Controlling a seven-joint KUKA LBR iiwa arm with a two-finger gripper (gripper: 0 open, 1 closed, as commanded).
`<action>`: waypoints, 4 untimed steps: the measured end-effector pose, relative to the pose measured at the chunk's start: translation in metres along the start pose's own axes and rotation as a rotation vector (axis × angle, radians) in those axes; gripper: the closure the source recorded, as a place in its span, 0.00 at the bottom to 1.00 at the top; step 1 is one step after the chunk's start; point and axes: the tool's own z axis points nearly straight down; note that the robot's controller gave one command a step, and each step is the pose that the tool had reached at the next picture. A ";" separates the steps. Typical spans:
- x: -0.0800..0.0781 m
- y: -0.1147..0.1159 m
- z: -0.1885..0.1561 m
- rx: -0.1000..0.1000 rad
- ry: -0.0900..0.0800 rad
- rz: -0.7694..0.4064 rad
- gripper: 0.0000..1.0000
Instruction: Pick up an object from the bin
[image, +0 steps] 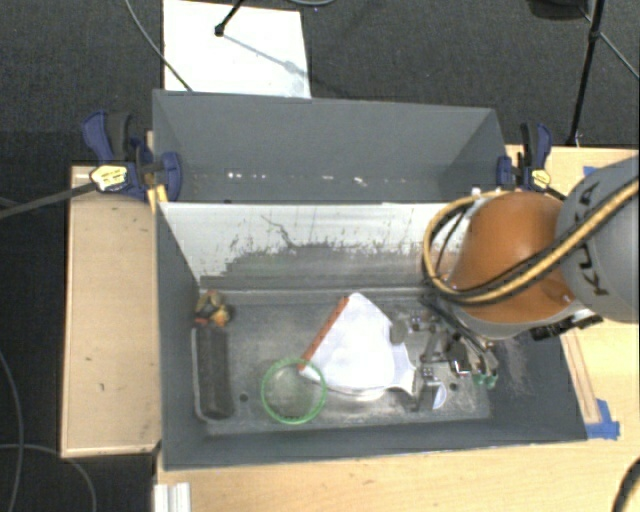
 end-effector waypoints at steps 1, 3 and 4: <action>0.001 -0.041 0.081 0.000 -0.005 -0.093 0.00; 0.002 -0.042 0.031 0.001 -0.002 0.301 0.00; -0.001 -0.053 0.077 0.000 -0.003 0.482 0.00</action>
Offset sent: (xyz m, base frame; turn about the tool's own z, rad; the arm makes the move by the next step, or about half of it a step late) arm -0.0010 -0.0462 -0.0286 0.3369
